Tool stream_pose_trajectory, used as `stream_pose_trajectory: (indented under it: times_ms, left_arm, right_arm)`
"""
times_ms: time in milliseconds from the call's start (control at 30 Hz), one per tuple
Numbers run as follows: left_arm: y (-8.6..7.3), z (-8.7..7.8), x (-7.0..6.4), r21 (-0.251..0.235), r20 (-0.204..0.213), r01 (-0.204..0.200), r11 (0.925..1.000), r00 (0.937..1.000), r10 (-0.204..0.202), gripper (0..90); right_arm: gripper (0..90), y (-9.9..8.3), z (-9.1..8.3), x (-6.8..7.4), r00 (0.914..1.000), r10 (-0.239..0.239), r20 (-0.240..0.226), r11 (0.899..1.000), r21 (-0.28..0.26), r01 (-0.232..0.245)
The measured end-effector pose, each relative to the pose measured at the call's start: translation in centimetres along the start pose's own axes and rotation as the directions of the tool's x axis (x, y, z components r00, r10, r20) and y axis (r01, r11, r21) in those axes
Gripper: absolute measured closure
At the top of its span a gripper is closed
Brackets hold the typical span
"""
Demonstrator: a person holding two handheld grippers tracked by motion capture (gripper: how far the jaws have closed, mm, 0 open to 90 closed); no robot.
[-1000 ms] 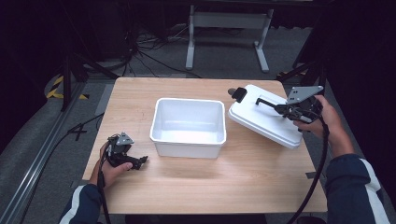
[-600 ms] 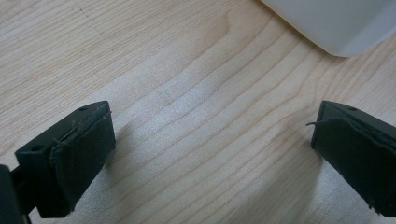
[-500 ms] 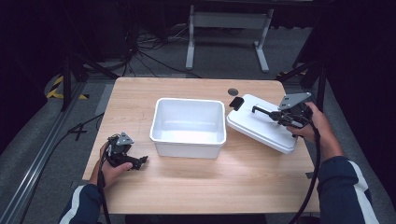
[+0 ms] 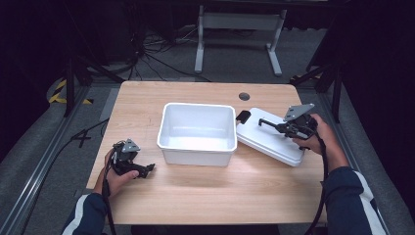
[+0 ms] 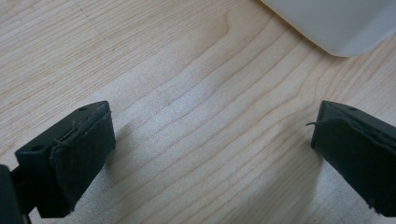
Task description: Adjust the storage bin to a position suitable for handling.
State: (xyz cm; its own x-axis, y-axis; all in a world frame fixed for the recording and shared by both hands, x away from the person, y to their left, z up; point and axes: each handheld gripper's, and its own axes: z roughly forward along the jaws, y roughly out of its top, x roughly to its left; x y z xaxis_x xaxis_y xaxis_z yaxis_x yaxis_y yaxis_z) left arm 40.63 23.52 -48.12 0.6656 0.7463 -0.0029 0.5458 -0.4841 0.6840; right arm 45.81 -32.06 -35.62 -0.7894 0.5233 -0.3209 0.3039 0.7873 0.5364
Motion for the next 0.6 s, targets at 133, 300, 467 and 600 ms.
stream_pose_trajectory:
  times_ms: [133, 300, 467, 600]
  left_arm:
    - [0.0, 0.0, 0.0, 0.000, 0.000, 0.000, 1.0000, 1.0000, 0.000, 0.1]
    - [0.0, 0.0, 0.0, 0.000, 0.000, 0.001, 1.0000, 1.0000, -0.001, 0.2]
    - [0.0, 0.0, 0.0, 0.000, 0.000, 0.001, 1.0000, 1.0000, -0.001, 0.1]
    - [0.0, 0.0, 0.0, 0.000, 0.000, 0.001, 1.0000, 1.0000, -0.001, 0.1]
  right_arm:
    - [85.0, -0.2, 0.6, 0.2, 0.9999, 0.005, -0.014, 1.000, -0.003, -0.005]
    - [85.0, -0.6, 1.3, 0.5, 0.9995, 0.010, -0.032, 1.000, -0.003, -0.010]
    - [85.0, -1.0, 2.0, 0.7, 0.9992, 0.017, -0.035, 1.000, 0.010, -0.016]
    - [85.0, -1.3, 2.4, 0.7, 0.9987, 0.031, -0.040, 1.000, 0.006, -0.030]
